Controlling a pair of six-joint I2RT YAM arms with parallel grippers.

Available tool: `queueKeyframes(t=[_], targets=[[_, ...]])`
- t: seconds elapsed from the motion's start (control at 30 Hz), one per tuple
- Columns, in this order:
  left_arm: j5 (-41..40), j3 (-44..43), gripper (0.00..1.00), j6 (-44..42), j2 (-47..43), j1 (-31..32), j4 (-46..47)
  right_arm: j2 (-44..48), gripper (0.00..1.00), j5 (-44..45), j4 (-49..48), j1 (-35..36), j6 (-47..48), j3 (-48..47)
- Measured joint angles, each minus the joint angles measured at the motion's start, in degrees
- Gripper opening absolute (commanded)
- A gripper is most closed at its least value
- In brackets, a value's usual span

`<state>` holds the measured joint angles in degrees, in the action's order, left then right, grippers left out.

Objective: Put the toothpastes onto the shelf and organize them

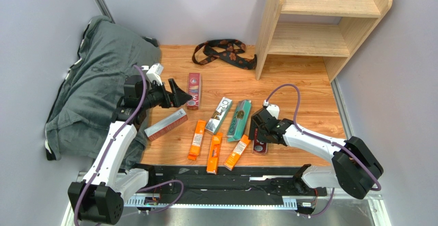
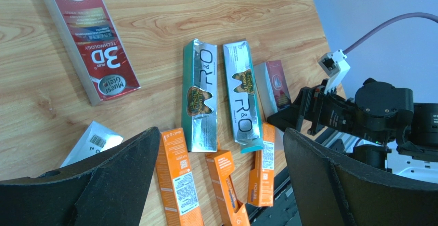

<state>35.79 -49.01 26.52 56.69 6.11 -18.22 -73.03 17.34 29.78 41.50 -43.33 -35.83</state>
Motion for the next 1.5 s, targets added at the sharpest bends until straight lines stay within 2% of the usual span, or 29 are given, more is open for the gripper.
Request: queueKeyframes(t=[0.07, 0.33, 0.4, 0.5, 0.53, 0.63, 0.93, 1.2, 1.37, 1.5], targets=[[0.0, 0.0, 0.99, -0.1, 0.0, 0.0, -0.4, -0.2, 0.81, -0.1, -0.7, 0.0, -0.3, 0.6], [0.0, 0.0, 0.99, -0.3, 0.0, 0.0, -0.9, -0.2, 0.61, -0.6, -2.7, 0.0, -0.8, 1.6], [0.0, 0.0, 0.99, -0.3, 0.0, 0.0, -0.9, -0.2, 0.60, -0.7, -3.1, 0.0, -0.9, 1.8], [0.0, 0.0, 0.99, -0.5, 0.0, 0.0, -1.0, -0.2, 0.51, -0.8, -3.5, 0.0, -0.8, 1.9], [0.1, 0.0, 0.99, -0.5, 0.0, 0.0, -1.2, -0.2, 0.46, -0.8, -3.7, 0.0, -0.8, 2.0], [0.3, 0.0, 0.99, -0.8, 0.0, 0.0, -1.5, 0.3, 0.42, -0.9, -3.8, 0.0, -0.8, 2.2], [2.8, 0.0, 0.99, -1.6, 0.0, -0.1, -3.0, 4.2, 0.34, -1.7, -1.7, 0.0, -0.6, 2.8], [7.9, 0.0, 0.99, -1.8, 0.0, -0.2, -3.1, 13.1, 0.32, -1.6, 3.7, 0.7, -0.2, 2.3], [10.7, 0.0, 0.99, -1.4, 0.3, -0.1, -2.6, 14.9, 0.31, -0.7, 7.8, 3.6, -0.1, -1.6], [11.8, 0.0, 0.99, -1.0, 1.5, 1.1, -2.4, 14.4, 0.31, 0.7, 9.9, 8.7, -0.2, -6.1]])
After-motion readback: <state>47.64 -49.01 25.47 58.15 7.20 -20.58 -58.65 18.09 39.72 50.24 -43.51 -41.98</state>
